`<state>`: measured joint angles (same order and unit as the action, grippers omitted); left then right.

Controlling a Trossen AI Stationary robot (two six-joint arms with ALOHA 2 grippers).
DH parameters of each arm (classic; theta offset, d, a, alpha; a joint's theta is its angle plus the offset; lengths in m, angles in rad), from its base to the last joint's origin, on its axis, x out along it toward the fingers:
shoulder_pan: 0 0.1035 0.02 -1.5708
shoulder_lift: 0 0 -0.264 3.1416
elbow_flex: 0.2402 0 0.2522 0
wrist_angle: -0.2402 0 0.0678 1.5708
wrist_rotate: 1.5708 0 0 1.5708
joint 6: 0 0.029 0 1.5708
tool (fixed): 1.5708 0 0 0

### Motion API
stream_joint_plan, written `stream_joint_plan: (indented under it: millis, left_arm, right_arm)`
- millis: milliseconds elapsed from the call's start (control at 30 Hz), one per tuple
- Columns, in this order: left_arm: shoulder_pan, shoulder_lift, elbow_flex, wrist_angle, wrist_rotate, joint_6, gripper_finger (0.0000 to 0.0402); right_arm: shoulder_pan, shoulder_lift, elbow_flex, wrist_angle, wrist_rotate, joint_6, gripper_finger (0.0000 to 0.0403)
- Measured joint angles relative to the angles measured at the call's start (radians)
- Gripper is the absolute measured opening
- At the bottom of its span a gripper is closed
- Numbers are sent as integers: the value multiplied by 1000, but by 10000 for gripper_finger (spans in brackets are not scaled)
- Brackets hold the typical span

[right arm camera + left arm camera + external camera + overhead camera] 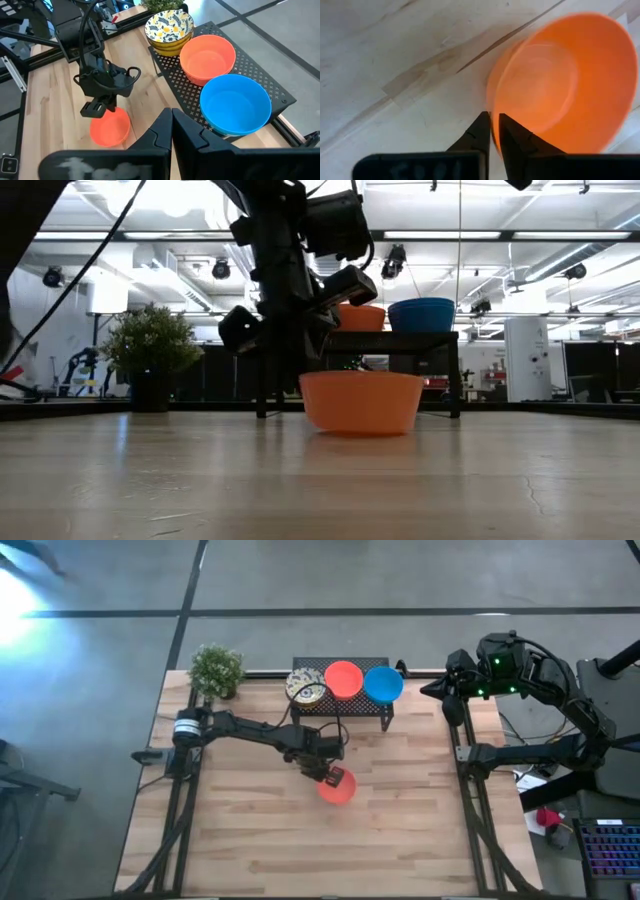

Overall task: Pick & Place Mini bowls
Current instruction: Stack the orange bowl on the orange bowl on the shelf

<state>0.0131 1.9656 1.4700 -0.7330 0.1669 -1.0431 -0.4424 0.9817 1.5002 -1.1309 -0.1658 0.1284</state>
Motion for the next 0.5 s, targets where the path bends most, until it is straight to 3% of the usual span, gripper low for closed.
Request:
stream_joint_plan:
  millis: [267,500]
  left_arm:
    - [3,0,0,0,6,-2,74]
    - [33,-36,1,-1,137,33,83]
  right_arm:
    - [0,0,0,0,0,-6,8]
    - [0,0,0,0,-1,-5,8]
